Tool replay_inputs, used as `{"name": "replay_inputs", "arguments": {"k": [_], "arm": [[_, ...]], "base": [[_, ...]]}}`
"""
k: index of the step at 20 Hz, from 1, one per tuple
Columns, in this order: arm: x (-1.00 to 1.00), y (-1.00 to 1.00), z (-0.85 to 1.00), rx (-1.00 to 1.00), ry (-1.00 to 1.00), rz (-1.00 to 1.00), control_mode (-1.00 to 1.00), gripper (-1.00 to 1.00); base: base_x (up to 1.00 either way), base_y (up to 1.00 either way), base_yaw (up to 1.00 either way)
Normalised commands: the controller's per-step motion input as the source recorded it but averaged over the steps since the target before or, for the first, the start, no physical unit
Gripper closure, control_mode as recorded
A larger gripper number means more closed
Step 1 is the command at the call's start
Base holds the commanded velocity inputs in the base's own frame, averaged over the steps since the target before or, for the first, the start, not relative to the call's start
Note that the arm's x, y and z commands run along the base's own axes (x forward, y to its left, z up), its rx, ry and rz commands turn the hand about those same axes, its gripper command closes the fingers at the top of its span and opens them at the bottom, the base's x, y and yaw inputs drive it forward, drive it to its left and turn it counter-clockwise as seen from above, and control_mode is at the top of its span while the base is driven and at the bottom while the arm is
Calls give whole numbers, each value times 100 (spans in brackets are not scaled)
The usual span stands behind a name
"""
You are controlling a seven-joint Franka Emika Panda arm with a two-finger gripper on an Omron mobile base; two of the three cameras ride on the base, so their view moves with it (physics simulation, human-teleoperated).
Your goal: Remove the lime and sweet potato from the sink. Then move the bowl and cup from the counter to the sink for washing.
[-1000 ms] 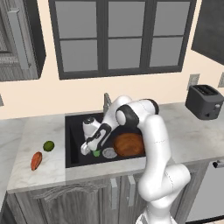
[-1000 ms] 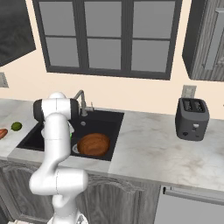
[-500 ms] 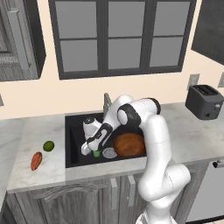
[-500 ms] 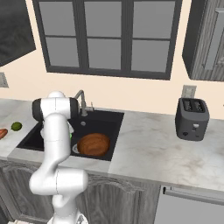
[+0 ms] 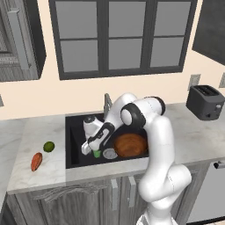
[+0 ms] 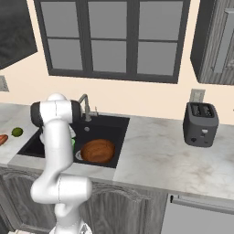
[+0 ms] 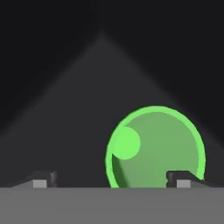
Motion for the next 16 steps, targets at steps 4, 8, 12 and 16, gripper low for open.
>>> {"name": "replay_inputs", "arguments": {"k": [4,8,12,16], "arm": [[-18,-2,34,0,-8,-2,-100,-100],[-25,-7,34,0,-10,-6,-100,-100],[-30,-14,34,0,-6,-10,-100,-100],[-29,-15,33,0,-3,-12,-100,-100]], "base": [[0,0,0],[0,0,0],[0,0,0],[0,0,0]]}}
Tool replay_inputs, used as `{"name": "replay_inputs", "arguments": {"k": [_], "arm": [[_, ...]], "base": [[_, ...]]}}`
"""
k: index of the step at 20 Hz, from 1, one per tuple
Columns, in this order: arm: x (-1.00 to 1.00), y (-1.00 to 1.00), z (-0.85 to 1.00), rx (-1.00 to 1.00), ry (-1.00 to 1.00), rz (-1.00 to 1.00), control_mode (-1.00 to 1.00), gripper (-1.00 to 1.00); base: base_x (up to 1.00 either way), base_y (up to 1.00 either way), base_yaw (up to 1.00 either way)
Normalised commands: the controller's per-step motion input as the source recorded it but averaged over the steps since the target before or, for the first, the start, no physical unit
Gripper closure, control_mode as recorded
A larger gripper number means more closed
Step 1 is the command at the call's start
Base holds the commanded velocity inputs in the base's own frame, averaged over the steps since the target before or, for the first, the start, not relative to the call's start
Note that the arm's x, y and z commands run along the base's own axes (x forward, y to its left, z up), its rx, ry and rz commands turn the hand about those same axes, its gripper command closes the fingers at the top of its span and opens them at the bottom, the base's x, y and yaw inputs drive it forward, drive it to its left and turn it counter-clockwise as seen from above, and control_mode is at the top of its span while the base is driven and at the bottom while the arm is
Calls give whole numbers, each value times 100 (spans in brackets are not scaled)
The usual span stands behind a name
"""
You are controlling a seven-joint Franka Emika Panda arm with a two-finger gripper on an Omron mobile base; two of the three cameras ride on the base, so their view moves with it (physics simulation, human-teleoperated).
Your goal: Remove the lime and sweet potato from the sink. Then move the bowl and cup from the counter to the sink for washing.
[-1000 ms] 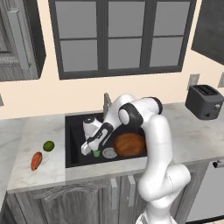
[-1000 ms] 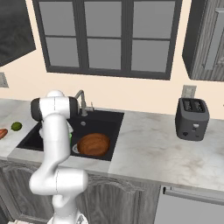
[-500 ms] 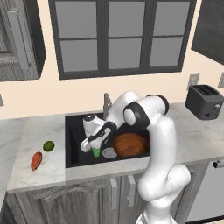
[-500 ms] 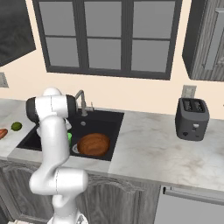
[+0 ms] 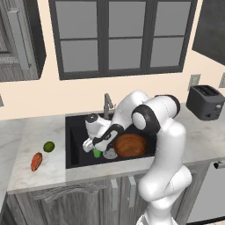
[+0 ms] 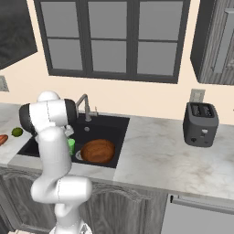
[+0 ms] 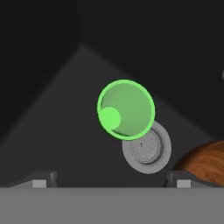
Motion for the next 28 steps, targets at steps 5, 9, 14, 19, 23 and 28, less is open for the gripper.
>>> {"name": "replay_inputs", "arguments": {"k": [5,9,14,19,23,28], "arm": [[-31,-20,35,0,-2,-15,-100,-100],[-28,-20,40,0,-1,-16,-100,-100],[-27,-23,40,0,0,-17,-100,-100],[-27,-29,37,0,0,-17,-100,-100],[-32,-36,37,0,0,-17,-100,-100],[-32,-37,34,0,0,-15,-100,-100]], "base": [[0,0,0],[0,0,0],[0,0,0],[0,0,0],[0,0,0],[0,0,0]]}}
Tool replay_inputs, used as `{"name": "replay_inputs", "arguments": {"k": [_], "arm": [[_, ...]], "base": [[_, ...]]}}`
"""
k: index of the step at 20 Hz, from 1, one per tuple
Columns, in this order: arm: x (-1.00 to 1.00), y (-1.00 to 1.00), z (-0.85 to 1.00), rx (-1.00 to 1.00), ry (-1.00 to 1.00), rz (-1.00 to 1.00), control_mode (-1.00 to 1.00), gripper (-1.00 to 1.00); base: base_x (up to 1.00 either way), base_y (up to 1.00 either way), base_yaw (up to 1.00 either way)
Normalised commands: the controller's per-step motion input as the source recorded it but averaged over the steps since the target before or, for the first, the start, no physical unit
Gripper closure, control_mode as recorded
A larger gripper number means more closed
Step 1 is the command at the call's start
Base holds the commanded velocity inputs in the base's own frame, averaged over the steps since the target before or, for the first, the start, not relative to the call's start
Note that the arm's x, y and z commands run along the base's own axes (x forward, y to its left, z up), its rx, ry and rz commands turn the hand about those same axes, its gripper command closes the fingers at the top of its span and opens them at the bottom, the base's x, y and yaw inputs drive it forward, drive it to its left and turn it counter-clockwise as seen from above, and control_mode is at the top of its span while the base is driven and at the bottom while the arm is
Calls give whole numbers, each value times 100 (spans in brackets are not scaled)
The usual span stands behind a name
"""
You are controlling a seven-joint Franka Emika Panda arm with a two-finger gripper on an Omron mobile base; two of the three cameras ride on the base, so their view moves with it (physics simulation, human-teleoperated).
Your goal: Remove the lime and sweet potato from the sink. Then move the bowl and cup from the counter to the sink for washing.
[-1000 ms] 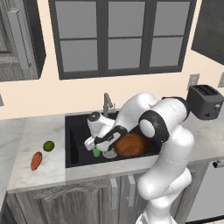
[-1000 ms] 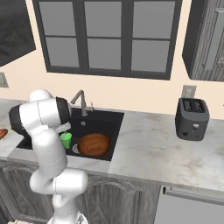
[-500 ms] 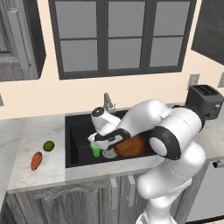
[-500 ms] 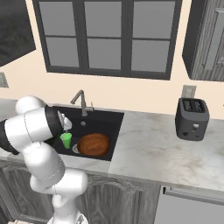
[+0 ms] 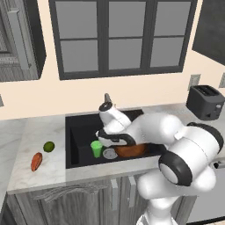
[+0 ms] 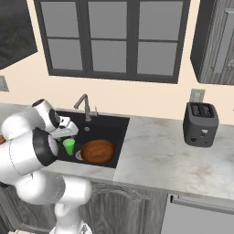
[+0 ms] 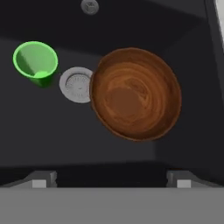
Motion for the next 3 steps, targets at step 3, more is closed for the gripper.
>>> {"name": "replay_inputs", "arguments": {"k": [3], "arm": [[-31,-36,29,0,0,-14,-100,-100]], "base": [[0,0,0]]}}
